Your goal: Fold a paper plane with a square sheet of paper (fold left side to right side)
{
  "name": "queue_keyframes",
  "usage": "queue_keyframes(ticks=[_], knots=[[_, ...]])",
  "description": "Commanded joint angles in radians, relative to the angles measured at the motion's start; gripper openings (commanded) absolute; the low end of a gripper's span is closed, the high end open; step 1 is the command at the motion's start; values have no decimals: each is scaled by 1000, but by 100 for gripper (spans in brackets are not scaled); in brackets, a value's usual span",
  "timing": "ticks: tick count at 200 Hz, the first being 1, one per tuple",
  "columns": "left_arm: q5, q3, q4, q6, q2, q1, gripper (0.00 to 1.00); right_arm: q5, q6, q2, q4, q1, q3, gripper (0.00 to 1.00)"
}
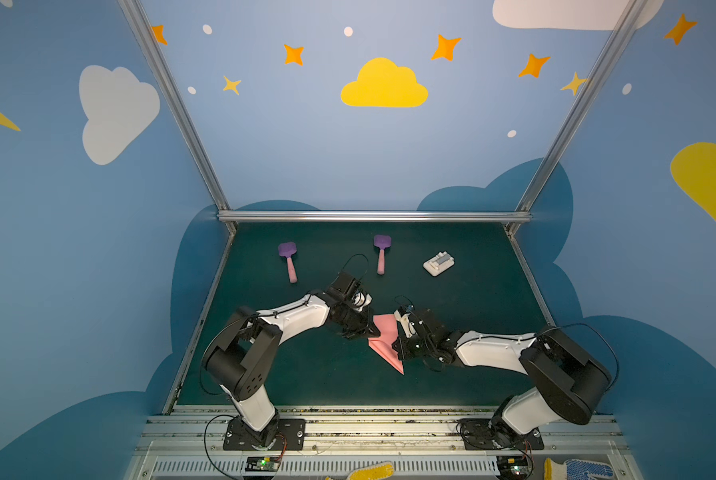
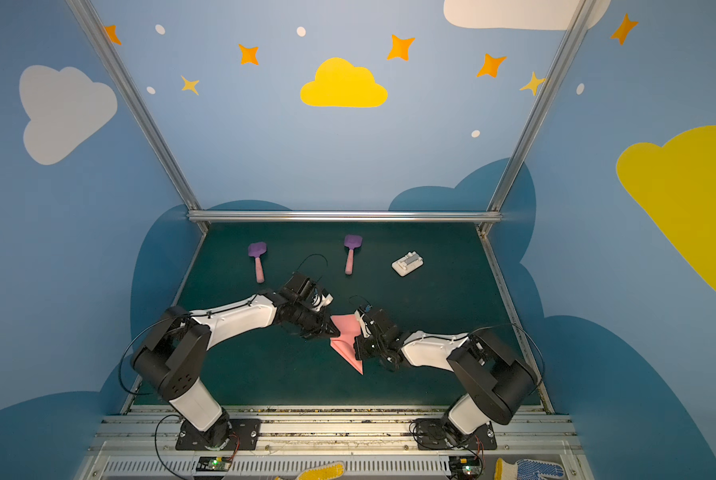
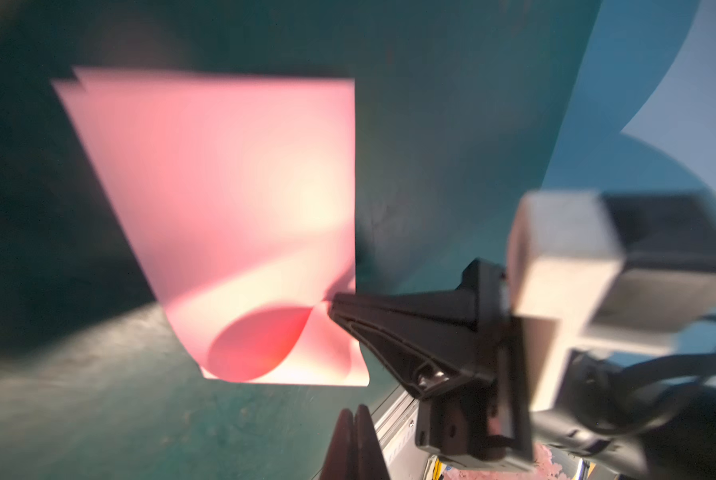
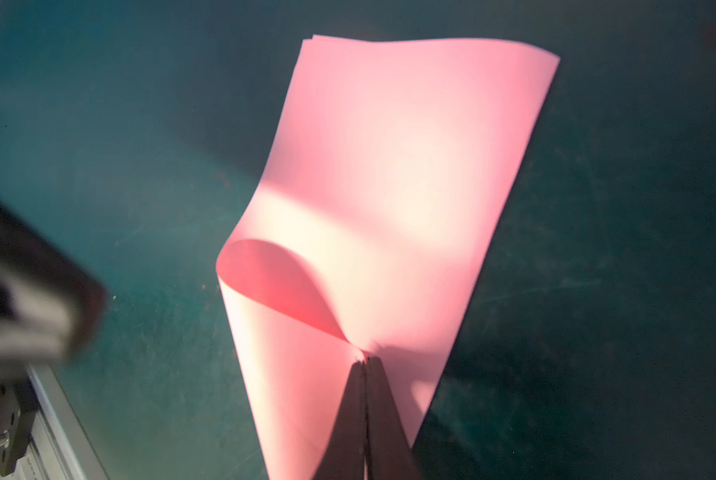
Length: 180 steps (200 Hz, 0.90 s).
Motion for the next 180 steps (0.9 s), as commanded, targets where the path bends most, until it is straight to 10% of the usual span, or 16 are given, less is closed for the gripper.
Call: queue_keyframes(ticks=[1,180], knots=[[-30,-35,81,-50,-6,-43,4,31,5,18,-120,-2,-35,0],[-84,-66,167,-44,140,-92,4,25,3,35,-120,-1,-39,0]])
